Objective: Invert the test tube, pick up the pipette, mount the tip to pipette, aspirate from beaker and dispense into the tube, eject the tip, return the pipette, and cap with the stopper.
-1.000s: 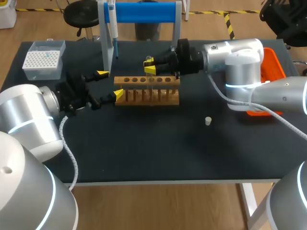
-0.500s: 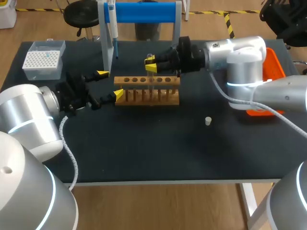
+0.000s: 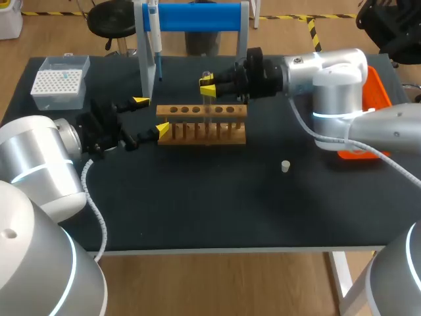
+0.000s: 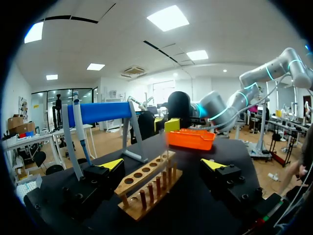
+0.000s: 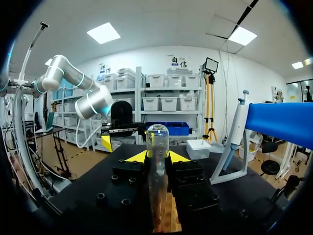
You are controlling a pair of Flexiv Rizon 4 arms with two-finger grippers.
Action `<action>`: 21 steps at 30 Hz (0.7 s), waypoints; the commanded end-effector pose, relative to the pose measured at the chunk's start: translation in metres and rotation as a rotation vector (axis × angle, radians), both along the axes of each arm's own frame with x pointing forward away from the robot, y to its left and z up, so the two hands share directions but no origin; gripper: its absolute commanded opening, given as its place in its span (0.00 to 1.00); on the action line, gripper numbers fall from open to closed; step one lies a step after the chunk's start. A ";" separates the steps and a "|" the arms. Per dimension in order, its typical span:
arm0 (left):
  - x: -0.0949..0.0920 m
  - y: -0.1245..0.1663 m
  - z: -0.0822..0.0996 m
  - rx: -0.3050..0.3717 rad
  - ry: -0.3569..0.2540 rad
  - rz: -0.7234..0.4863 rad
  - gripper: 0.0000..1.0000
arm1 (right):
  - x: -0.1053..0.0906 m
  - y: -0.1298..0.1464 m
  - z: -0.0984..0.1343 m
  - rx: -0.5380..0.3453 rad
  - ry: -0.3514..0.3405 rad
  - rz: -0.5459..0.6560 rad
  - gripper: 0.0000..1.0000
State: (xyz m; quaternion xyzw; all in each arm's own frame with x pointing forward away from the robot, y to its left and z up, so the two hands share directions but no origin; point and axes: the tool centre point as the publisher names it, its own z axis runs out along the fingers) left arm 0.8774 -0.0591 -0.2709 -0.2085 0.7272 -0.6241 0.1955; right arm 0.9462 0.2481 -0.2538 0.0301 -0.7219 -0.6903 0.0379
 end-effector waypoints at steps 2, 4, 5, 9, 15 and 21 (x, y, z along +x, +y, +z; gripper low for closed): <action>-0.001 -0.001 0.000 0.002 0.000 0.006 1.00 | -0.003 -0.001 0.004 -0.002 0.001 -0.011 0.00; -0.001 -0.001 0.000 0.002 0.000 0.006 1.00 | -0.003 -0.001 0.006 0.001 0.002 -0.013 0.00; -0.001 -0.001 0.000 0.002 0.000 0.006 1.00 | -0.003 0.000 0.008 0.002 0.003 -0.014 0.00; -0.001 -0.001 0.000 0.002 0.000 0.006 1.00 | -0.002 0.000 0.012 0.009 0.003 -0.017 0.00; -0.001 -0.001 0.000 0.002 0.000 0.006 1.00 | -0.001 0.000 0.018 0.016 0.001 -0.024 0.00; -0.001 -0.001 0.000 0.002 0.000 0.006 1.00 | -0.001 -0.002 0.023 0.019 -0.005 -0.030 0.00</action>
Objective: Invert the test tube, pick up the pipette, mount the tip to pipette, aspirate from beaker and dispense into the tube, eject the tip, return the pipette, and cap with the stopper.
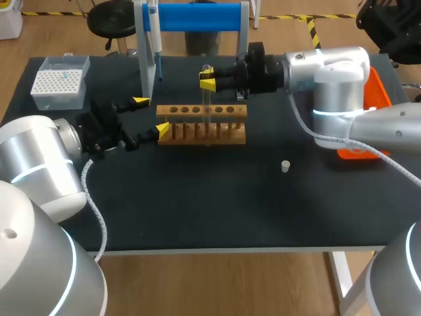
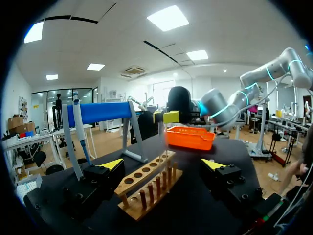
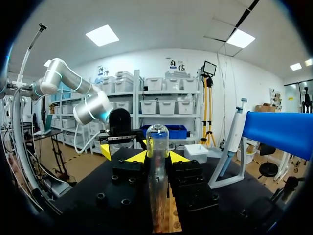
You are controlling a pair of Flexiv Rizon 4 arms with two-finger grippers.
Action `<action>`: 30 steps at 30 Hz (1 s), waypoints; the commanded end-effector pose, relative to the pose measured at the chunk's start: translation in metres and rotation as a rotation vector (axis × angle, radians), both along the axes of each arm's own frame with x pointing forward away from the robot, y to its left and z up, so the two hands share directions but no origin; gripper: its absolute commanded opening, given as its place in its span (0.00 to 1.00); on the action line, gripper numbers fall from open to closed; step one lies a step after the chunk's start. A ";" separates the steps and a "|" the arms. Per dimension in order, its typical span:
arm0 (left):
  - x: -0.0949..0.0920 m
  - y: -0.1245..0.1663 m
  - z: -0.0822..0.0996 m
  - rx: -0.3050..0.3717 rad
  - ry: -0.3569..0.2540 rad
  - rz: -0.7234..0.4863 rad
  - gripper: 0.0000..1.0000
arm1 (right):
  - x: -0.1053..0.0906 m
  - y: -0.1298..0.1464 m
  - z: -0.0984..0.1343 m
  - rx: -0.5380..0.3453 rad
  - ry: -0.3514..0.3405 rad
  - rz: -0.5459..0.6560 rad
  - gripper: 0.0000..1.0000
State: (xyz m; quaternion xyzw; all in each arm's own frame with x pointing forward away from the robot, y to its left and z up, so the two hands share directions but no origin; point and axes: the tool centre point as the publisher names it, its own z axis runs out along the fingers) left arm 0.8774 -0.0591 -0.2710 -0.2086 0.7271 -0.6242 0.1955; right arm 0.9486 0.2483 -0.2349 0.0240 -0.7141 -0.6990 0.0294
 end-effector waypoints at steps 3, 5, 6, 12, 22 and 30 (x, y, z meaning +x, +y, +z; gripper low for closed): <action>-0.001 -0.001 0.000 0.002 0.000 0.006 1.00 | -0.003 -0.003 0.007 -0.004 -0.006 -0.011 0.00; -0.001 -0.001 0.000 0.002 0.000 0.006 1.00 | -0.004 -0.003 0.009 -0.004 -0.008 -0.012 0.00; -0.001 -0.001 0.000 0.002 0.000 0.006 1.00 | -0.004 -0.003 0.010 -0.003 -0.010 -0.012 0.00; -0.001 -0.001 0.000 0.002 0.000 0.006 1.00 | -0.006 -0.004 0.016 0.001 -0.016 -0.012 0.00; -0.001 -0.001 0.000 0.002 0.000 0.006 1.00 | -0.014 -0.006 0.027 0.010 -0.024 -0.011 0.00; -0.001 -0.001 0.000 0.002 0.000 0.006 1.00 | -0.022 -0.012 0.037 0.003 -0.031 -0.013 0.00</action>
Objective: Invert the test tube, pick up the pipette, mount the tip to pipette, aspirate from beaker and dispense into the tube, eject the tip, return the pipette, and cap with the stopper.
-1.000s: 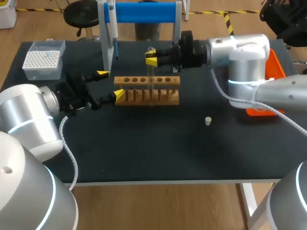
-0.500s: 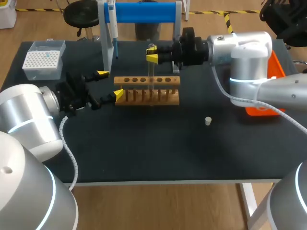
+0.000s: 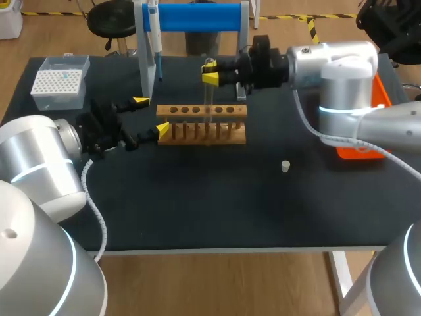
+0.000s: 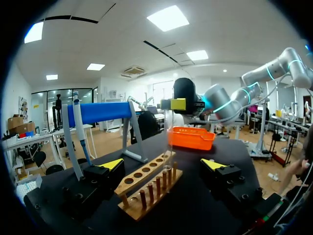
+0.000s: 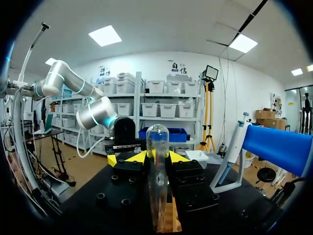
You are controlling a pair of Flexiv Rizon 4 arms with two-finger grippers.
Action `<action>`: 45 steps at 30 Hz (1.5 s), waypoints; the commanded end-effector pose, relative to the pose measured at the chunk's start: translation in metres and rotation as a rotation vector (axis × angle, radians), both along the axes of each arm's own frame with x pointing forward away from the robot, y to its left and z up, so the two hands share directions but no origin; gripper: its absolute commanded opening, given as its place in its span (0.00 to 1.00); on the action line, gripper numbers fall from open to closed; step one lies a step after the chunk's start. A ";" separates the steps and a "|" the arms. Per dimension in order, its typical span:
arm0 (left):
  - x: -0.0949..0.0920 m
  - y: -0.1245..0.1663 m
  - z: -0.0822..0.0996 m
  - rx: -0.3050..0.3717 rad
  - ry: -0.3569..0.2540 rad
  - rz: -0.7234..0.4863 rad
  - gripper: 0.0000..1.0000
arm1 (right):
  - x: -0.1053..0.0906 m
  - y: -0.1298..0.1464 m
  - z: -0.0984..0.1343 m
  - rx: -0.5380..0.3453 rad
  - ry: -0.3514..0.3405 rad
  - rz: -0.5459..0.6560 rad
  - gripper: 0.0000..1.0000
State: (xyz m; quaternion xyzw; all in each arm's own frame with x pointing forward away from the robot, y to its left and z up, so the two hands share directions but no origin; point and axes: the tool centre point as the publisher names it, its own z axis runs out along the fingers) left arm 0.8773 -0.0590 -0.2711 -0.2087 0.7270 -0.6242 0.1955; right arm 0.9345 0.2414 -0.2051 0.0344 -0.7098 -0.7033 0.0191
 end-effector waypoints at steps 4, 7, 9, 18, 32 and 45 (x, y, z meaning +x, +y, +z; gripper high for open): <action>-0.001 -0.001 0.001 0.002 -0.001 0.006 1.00 | -0.013 -0.007 0.011 -0.015 -0.006 -0.017 0.00; -0.001 -0.001 0.001 0.002 -0.001 0.006 1.00 | -0.018 -0.009 0.013 -0.037 -0.010 -0.020 0.00; -0.001 -0.001 0.001 0.002 -0.001 0.006 1.00 | -0.022 -0.011 0.016 -0.036 -0.008 -0.022 0.00; -0.001 -0.001 0.001 0.002 -0.001 0.006 1.00 | -0.040 -0.020 0.022 -0.032 -0.003 -0.041 0.00; -0.001 -0.001 0.001 0.002 -0.001 0.006 1.00 | -0.061 -0.030 0.028 -0.023 0.007 -0.037 0.00; -0.001 -0.001 0.001 0.002 -0.001 0.006 1.00 | -0.067 -0.040 0.025 -0.011 0.047 0.009 0.00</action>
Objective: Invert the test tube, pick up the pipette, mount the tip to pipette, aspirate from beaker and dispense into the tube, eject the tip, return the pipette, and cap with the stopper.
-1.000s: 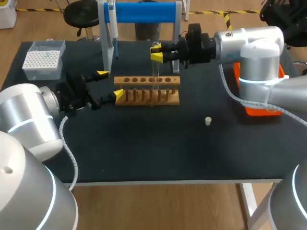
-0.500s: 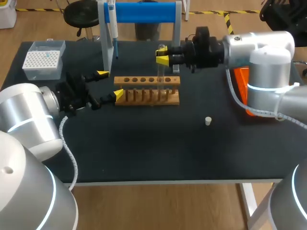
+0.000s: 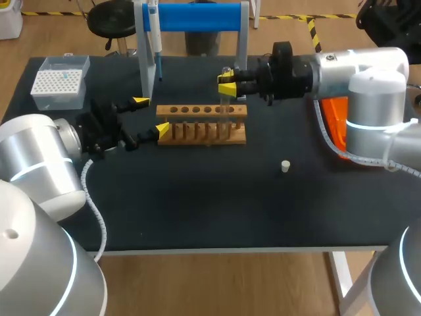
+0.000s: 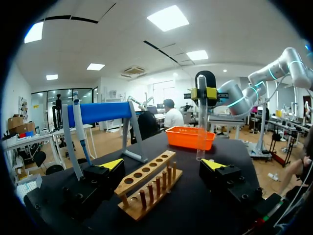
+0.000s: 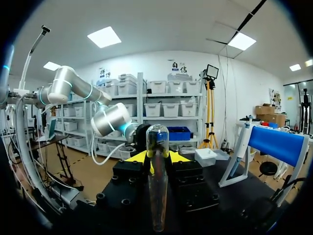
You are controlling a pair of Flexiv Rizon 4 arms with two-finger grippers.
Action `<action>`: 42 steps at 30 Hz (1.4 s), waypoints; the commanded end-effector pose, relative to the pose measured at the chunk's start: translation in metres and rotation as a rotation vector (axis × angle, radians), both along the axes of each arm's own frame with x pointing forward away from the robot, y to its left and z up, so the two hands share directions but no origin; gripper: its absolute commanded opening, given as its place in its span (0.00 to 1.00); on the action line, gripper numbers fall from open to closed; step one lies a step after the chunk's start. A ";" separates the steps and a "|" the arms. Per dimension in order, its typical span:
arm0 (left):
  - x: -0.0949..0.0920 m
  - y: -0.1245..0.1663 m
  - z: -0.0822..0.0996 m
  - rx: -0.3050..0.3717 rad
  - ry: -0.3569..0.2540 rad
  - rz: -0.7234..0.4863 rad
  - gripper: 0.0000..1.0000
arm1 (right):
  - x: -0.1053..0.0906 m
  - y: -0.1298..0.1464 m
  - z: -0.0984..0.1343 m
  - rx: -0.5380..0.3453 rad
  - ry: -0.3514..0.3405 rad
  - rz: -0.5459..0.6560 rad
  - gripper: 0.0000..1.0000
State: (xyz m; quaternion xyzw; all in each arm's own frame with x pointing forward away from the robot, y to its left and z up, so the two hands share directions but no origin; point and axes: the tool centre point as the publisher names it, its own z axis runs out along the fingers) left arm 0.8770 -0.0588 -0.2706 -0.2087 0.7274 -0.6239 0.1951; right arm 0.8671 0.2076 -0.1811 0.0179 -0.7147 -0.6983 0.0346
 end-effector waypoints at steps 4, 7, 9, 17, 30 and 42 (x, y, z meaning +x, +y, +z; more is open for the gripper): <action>-0.001 -0.002 0.000 0.002 -0.001 0.006 1.00 | 0.000 -0.006 0.001 0.006 0.002 0.011 0.00; -0.001 -0.002 0.000 0.002 -0.001 0.006 1.00 | 0.000 -0.006 0.001 0.006 0.002 0.011 0.00; -0.001 -0.002 0.000 0.002 -0.001 0.006 1.00 | 0.000 -0.006 0.001 0.006 0.002 0.011 0.00; -0.001 -0.002 0.000 0.002 -0.001 0.006 1.00 | 0.009 -0.010 -0.005 -0.018 0.106 -0.026 0.00; -0.001 -0.002 0.000 0.002 -0.001 0.006 1.00 | 0.023 -0.015 -0.007 -0.050 1.029 -0.098 0.00; -0.001 -0.002 0.000 0.002 -0.001 0.006 1.00 | 0.021 -0.018 -0.022 -0.106 1.501 -0.065 0.00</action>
